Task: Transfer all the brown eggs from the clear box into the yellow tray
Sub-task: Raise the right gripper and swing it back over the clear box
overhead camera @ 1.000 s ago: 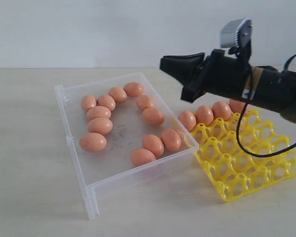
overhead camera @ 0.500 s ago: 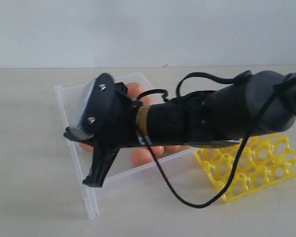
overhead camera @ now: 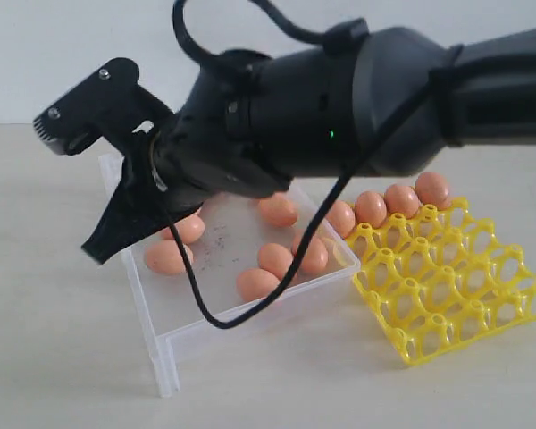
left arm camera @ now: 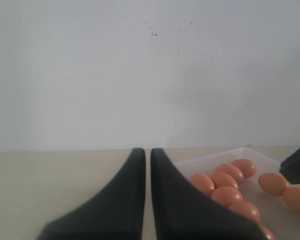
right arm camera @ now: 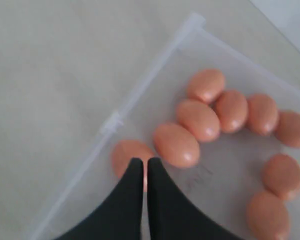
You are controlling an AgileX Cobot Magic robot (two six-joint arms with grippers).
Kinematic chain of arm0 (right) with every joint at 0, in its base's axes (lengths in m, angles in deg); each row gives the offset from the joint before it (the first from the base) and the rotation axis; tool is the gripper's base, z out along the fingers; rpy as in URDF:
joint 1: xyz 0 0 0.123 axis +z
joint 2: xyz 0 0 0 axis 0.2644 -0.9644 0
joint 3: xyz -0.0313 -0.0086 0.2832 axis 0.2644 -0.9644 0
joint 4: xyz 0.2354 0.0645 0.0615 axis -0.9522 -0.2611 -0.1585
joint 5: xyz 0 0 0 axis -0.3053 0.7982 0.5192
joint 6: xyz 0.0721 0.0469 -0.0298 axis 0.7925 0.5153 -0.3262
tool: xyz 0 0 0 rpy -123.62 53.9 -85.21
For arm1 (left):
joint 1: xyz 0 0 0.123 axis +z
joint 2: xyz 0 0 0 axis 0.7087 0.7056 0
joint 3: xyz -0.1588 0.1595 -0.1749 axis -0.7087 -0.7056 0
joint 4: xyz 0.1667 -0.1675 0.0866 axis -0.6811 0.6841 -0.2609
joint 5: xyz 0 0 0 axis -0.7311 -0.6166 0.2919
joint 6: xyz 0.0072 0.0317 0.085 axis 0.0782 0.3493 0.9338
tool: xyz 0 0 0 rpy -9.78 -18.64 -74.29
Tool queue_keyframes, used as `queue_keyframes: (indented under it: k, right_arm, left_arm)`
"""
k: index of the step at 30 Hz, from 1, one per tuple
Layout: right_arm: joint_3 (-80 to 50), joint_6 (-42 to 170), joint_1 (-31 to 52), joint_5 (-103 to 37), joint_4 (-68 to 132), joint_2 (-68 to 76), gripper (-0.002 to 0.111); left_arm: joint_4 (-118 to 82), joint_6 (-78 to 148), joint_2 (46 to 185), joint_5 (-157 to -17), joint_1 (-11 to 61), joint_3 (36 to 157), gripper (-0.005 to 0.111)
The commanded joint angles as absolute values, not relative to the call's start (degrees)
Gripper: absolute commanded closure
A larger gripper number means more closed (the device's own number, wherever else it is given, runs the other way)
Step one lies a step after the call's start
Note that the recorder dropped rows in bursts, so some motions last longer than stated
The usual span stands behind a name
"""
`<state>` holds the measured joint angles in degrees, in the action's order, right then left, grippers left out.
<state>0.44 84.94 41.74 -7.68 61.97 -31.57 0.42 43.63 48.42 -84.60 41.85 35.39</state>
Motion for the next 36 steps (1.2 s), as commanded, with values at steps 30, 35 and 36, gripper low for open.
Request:
queue_keyframes:
  k: [30, 35, 36]
  right_arm:
    - [10.1, 17.9, 41.7, -9.1, 3.7, -30.9, 0.108]
    - [10.1, 21.1, 39.5, -16.8, 4.1, -34.0, 0.064]
    - [10.1, 23.4, 38.7, -20.7, 4.1, -35.5, 0.05]
  left_arm:
    - [0.7, 43.9, 48.7, -83.7, 41.7, 35.5, 0.103]
    - [0.7, 43.9, 48.7, -83.7, 41.7, 35.5, 0.103]
    - [0.7, 43.9, 48.7, -83.7, 41.7, 35.5, 0.103]
